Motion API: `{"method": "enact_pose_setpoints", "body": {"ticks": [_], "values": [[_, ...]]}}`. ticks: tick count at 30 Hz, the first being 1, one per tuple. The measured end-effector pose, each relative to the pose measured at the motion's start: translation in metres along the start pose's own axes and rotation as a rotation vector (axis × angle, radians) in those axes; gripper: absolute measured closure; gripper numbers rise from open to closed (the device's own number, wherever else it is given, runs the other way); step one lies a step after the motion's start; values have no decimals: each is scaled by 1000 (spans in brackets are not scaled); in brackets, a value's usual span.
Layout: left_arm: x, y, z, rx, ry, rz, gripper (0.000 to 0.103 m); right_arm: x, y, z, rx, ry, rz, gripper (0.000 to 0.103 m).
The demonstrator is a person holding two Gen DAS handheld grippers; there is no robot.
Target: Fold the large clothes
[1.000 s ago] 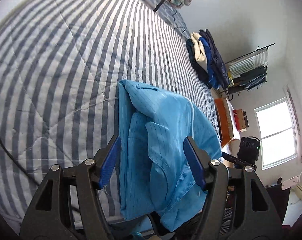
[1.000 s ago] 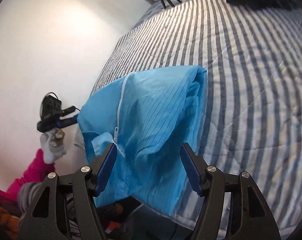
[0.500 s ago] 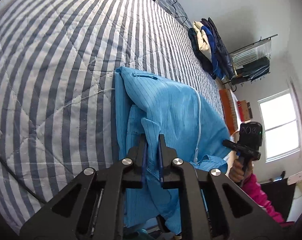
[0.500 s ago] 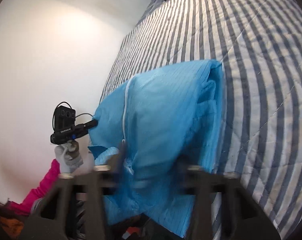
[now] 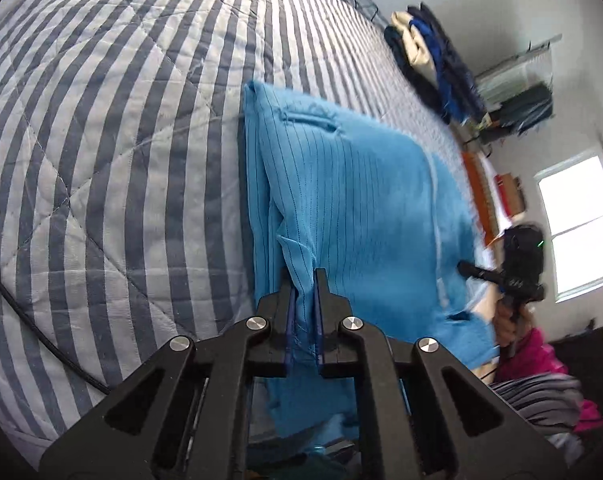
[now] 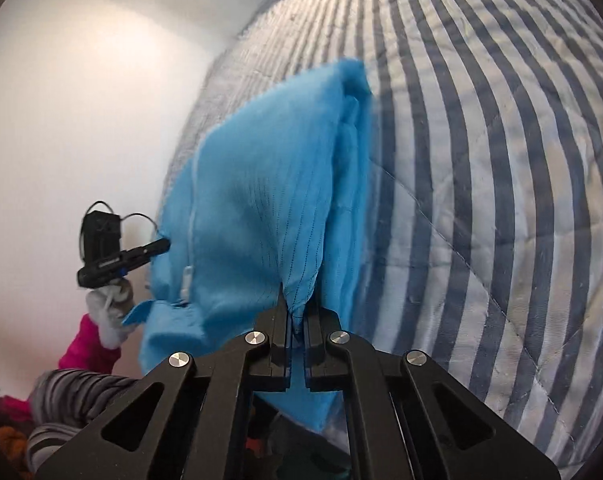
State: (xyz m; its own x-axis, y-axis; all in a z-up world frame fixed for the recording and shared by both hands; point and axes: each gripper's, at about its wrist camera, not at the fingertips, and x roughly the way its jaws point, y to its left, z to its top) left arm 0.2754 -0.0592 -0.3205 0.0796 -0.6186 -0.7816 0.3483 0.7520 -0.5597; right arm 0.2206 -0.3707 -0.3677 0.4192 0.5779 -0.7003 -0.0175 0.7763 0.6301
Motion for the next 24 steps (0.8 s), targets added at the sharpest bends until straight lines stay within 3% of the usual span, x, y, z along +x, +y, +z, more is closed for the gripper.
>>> {"method": "enact_pose_setpoints", "body": {"ticks": [7,9,13,18,24], "values": [[-3,-17,0,90,-2,58,96,8,36,3,-104,35,-97,100],[-8,-21,0,111,-6,78,89,2,42,7,-123,43,-96,100],[-24,-24,0,162,-12,114,86,-8,60,7,-187,45,-147,100],[-56,-34,8,193,-100,121,86,-28,84,14,-279,-34,-162,99],[-51,-71,41,262,-157,133,86,-6,122,41,-410,-97,-218,99]]}}
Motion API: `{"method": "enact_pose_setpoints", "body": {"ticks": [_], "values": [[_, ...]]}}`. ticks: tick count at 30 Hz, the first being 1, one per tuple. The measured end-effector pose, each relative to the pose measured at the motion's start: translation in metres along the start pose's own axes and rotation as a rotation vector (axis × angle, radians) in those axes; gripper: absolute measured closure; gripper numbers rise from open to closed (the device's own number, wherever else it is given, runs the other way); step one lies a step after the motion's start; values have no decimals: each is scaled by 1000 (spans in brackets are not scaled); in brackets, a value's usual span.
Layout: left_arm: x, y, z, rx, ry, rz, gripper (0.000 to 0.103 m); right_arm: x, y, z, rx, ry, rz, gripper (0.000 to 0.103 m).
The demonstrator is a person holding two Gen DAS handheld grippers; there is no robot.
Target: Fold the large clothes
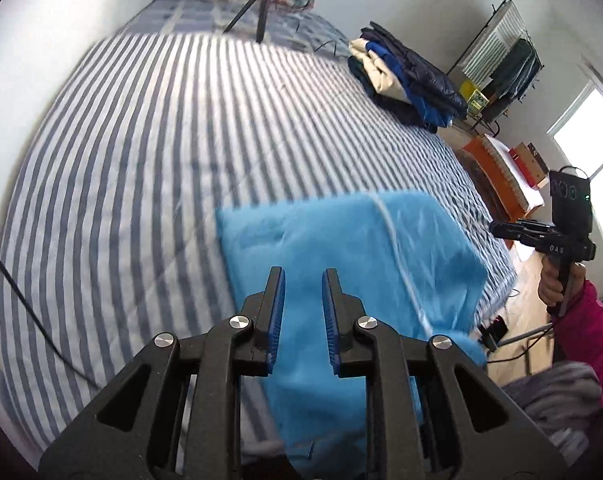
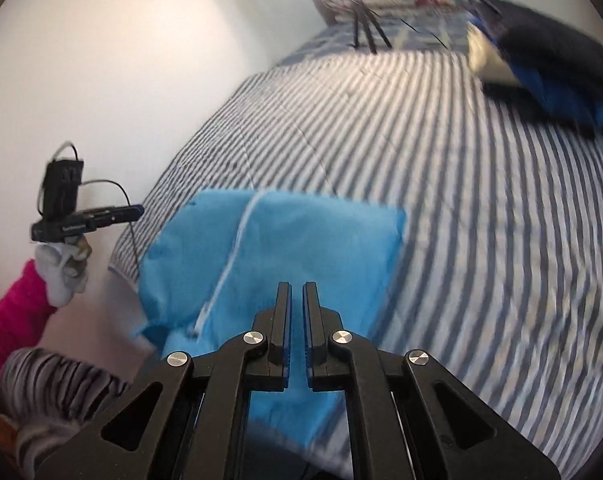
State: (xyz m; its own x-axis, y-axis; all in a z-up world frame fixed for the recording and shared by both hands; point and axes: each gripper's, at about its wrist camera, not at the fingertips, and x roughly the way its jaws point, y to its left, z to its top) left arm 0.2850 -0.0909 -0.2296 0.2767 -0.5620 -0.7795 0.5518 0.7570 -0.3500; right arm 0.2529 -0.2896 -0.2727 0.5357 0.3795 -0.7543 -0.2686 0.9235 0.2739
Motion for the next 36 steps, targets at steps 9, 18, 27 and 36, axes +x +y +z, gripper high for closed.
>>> {"method": "enact_pose_setpoints", "body": {"ticks": [9,18,27,36], "values": [[60,-26,48,50,38,-15,86,59,17,56,-71,41,-42,99],[131,-18,30,121,180,40,86,114,4,40,-103,189,-108,99],[81,-12,3,151,103,21,86,59,-11,13,-68,120,-92,99],[53,1,-75,131,134,26,86,28,-19,-61,32,143,-91,99]]}}
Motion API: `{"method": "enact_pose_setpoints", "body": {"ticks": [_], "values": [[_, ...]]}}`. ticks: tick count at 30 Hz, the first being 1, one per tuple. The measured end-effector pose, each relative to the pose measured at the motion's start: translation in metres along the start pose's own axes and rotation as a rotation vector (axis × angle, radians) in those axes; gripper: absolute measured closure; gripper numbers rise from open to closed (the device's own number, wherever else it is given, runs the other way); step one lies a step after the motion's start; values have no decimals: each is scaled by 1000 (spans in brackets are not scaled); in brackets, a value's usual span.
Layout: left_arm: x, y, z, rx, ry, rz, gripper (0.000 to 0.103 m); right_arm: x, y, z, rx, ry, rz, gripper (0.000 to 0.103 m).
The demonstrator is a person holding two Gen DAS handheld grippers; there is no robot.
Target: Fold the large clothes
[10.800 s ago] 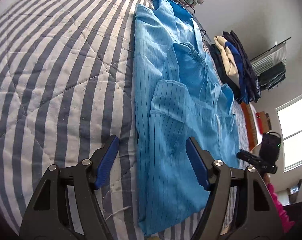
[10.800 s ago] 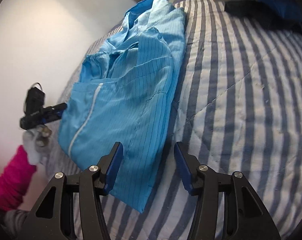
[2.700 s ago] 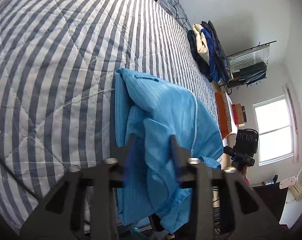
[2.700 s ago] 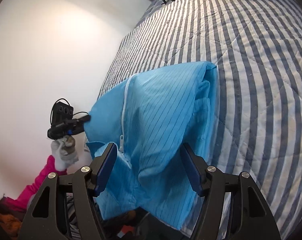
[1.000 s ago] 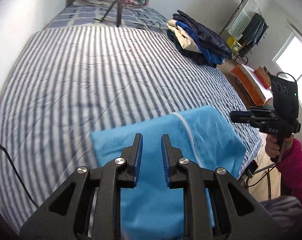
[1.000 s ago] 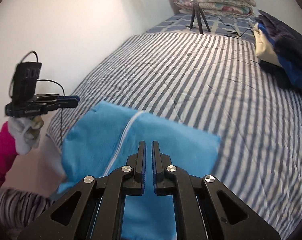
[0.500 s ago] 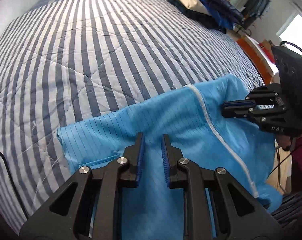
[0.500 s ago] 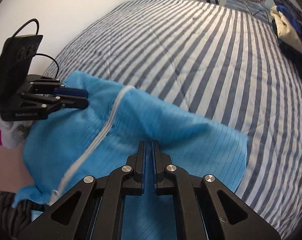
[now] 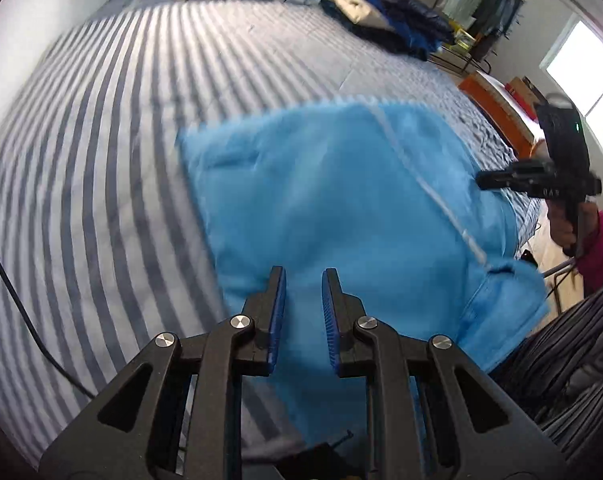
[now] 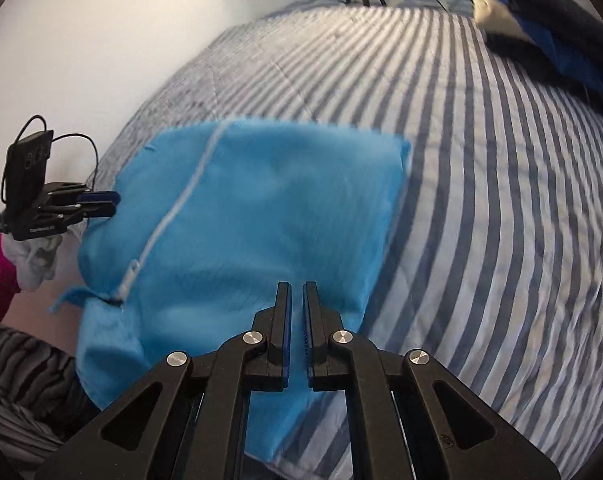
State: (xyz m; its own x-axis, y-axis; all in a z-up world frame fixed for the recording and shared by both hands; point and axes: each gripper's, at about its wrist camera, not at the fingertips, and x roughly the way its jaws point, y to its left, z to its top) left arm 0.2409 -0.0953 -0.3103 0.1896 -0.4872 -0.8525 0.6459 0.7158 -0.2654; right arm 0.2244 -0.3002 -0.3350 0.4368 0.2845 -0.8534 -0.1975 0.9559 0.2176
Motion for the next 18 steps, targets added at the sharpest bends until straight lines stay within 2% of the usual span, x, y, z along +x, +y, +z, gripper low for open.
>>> {"method": "enact_pose_setpoints", "body": {"ticks": [4,7,8,9,10,11,13,16,18], "values": [[0,3,-21,-19,0,-13,86,9,-3,-29,40,18,37,98],[-19,10,-19,-68,-9,-53,82,-14,-2,-31,28,9,40,99],[-24,13,-17,-86,-19,-66,66,-26,-5,-30,33,-12,49,98],[-33,19,-15,-121,-36,-86,45,-32,-8,-29,37,-26,61,97],[-40,25,-14,-151,-58,-103,39,-41,-12,-26,45,-43,80,87],[-46,31,-13,-185,-87,-118,38,-47,-16,-24,55,-61,88,66],[-51,50,-8,-290,-119,-178,37,-56,-23,-21,72,-109,102,43],[-36,73,-5,-415,-80,-251,37,-48,-38,-12,136,-110,142,43],[-25,86,-4,-465,-64,-249,37,-39,-52,-9,193,-84,171,42]]}}
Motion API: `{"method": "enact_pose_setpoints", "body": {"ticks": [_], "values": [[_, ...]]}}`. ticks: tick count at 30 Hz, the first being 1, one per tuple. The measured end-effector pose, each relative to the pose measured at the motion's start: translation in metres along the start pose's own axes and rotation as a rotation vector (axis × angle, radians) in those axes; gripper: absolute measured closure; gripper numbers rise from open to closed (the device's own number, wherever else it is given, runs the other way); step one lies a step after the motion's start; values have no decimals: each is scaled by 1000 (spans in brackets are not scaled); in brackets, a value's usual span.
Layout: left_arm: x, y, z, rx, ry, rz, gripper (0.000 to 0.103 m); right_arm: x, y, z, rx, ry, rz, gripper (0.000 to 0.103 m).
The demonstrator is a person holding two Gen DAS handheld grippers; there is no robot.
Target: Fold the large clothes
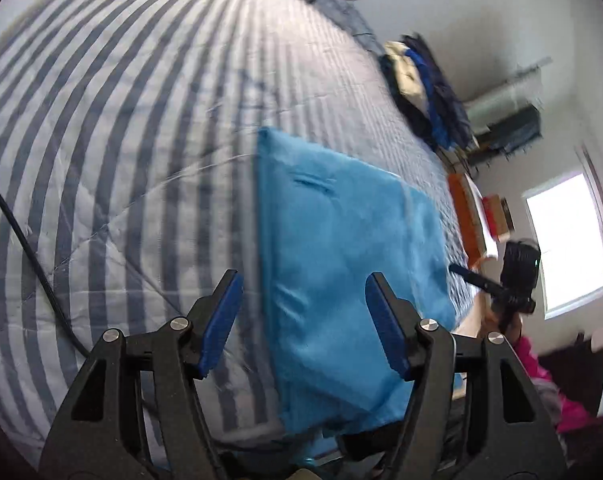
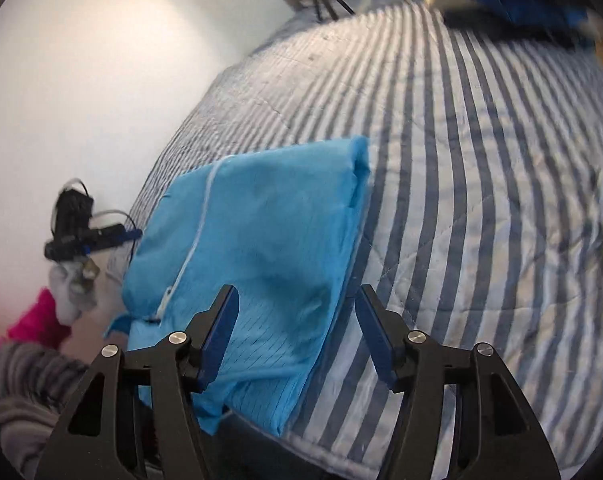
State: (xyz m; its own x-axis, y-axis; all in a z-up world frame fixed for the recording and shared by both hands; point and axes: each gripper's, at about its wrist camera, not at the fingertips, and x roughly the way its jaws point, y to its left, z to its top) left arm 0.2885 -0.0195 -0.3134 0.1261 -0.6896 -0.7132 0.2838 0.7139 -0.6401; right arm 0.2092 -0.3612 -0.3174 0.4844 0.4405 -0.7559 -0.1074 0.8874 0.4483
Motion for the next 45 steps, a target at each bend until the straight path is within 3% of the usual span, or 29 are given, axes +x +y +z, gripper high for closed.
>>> {"method": "enact_pose_setpoints", "body": {"ticks": [5,13,16,17,18,20,23,31,36,40,45], "values": [[15,18,2,-65,47,-27,37,24,-23,-1,112,44,54,42],[30,15,6,-64,75,-89,37,28,-26,-6,168,35,172,41],[40,8,6,-38,102,-78,54,28,-29,-1,194,58,239,50],[44,5,6,-33,109,-60,69,34,-26,-1,190,81,240,60],[48,3,7,-28,119,-43,80,34,-24,-1,180,94,223,67],[49,-7,6,14,102,-3,89,39,-17,-1,165,115,207,88],[45,-24,9,94,66,49,96,31,-1,5,112,98,160,96],[43,-52,61,174,-4,90,99,9,30,63,-30,29,17,97],[55,-70,116,215,-67,139,99,11,26,114,-98,-3,-78,98],[78,-69,145,213,-84,188,99,19,13,139,-78,-30,-122,97],[94,-58,154,200,-53,264,85,34,14,135,-54,12,-173,89]]}}
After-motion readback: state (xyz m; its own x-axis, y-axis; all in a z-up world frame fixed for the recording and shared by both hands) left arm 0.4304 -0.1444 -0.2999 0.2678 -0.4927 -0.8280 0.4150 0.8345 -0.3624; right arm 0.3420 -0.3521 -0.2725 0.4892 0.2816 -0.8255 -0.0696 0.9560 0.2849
